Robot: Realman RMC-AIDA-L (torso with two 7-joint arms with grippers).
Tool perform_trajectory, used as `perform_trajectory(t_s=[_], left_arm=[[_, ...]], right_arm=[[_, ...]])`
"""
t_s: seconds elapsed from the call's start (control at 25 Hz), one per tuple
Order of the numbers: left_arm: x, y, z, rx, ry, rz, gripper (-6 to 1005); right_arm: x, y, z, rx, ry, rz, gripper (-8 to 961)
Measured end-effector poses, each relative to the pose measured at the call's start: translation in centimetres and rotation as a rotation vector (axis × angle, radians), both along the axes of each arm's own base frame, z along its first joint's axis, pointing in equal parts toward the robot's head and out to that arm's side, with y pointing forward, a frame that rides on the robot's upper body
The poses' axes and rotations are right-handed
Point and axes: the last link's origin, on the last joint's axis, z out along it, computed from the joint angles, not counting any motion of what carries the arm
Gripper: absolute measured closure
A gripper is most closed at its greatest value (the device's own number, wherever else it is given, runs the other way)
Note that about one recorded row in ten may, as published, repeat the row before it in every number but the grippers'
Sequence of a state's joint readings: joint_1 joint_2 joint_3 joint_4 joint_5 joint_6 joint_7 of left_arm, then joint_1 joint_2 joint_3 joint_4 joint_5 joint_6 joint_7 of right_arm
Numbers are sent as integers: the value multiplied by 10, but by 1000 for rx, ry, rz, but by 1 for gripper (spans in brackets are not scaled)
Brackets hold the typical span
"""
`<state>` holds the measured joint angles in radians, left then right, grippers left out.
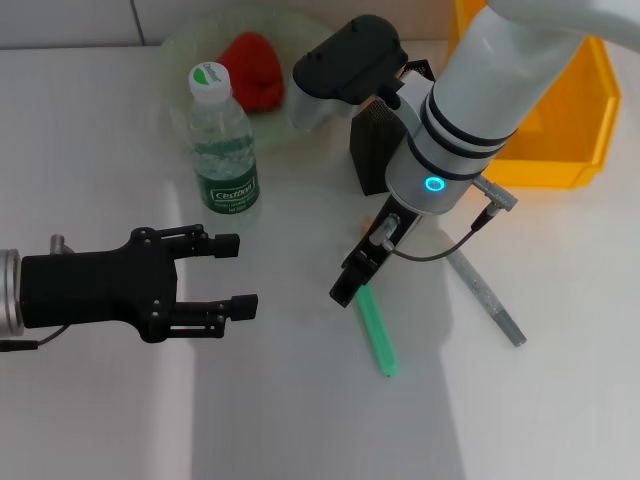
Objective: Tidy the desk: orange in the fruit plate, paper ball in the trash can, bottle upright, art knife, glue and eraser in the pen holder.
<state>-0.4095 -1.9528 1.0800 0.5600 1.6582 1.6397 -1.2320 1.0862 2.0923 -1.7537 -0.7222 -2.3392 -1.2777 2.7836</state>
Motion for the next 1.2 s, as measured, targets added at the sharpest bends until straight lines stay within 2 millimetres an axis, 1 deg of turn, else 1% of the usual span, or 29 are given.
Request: perform_trajectory(t_s=[0.48, 1.2], left_arm=[[1, -1, -2, -2, -4, 2, 199], [2, -2, -5, 1, -8, -5, 199]], right_arm=[[3, -5, -10, -13, -7, 20, 260], [3, -8, -13, -26, -29, 47, 291]])
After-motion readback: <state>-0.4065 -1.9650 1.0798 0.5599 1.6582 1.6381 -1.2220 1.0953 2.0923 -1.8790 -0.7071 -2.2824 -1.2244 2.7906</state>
